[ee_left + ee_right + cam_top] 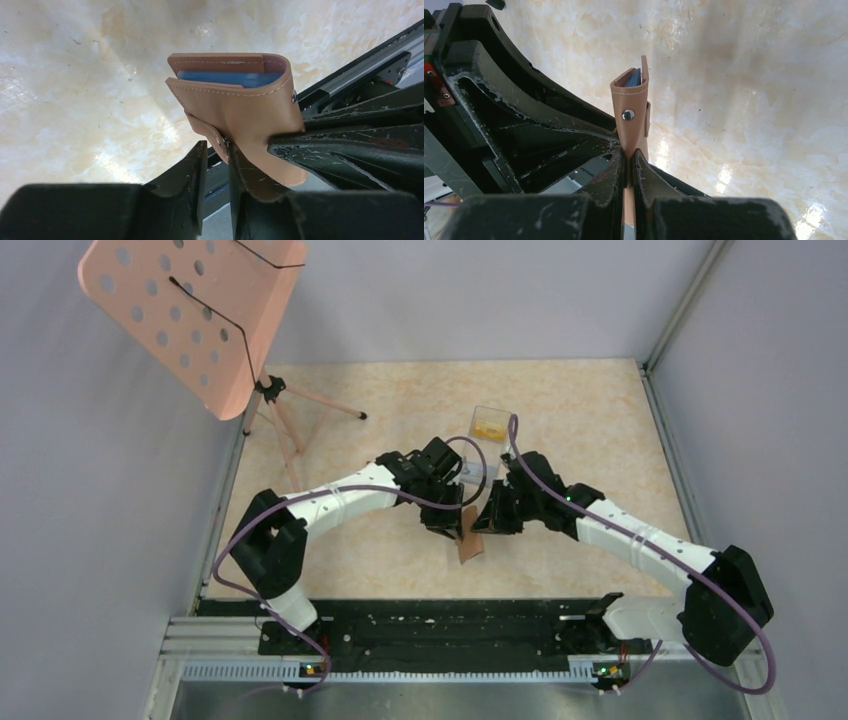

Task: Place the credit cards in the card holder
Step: Open the card holder.

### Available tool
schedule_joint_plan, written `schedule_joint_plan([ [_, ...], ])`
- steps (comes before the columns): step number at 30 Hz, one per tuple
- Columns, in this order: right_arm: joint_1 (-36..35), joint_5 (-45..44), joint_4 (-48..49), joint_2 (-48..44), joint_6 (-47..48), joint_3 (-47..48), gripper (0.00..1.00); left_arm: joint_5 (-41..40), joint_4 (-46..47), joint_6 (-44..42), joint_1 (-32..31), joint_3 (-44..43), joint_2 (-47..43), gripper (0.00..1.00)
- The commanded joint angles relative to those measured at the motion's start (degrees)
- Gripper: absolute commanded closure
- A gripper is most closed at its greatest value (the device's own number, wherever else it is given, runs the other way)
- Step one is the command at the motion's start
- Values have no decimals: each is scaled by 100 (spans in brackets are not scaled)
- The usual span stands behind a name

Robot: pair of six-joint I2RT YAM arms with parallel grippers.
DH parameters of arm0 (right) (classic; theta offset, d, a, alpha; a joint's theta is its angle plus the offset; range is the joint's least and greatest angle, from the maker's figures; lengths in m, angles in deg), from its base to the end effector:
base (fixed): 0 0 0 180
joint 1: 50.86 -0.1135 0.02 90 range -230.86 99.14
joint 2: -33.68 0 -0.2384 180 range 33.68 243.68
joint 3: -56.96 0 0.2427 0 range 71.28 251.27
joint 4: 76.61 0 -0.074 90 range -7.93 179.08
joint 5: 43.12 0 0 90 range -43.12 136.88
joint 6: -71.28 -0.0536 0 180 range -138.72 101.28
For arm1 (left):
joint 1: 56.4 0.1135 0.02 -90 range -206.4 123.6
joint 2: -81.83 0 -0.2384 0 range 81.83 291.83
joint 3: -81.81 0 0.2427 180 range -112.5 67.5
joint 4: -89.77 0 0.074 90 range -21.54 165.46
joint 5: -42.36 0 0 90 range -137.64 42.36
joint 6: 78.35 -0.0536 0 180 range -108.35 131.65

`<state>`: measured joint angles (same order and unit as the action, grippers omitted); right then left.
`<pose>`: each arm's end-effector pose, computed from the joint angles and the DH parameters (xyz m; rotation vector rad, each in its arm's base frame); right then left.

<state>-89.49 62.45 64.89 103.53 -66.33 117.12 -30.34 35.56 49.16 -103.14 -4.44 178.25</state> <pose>0.1948 0.1741 0.2028 0.0689 2.6302 0.9482 0.2212 -0.2583 0.1947 0.3345 2.8931 -0.7723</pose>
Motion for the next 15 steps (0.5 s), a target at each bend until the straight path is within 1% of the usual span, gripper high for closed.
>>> schedule_joint_plan([
  [1,-56,11,160,-337,-128,96,100,-606,-324,-105,-19,52,66,75],
  [5,-52,-9,151,-534,-221,-26,100,-1078,-450,-28,31,323,-46,75],
  [7,-60,-14,159,-644,-303,-123,100,-1157,-454,9,122,501,-92,76],
  [12,-57,-4,181,-825,-401,-320,100,-940,-182,125,403,1048,-389,74],
  [15,-61,7,198,-887,-439,-389,100,-557,142,199,545,1339,-737,67],
])
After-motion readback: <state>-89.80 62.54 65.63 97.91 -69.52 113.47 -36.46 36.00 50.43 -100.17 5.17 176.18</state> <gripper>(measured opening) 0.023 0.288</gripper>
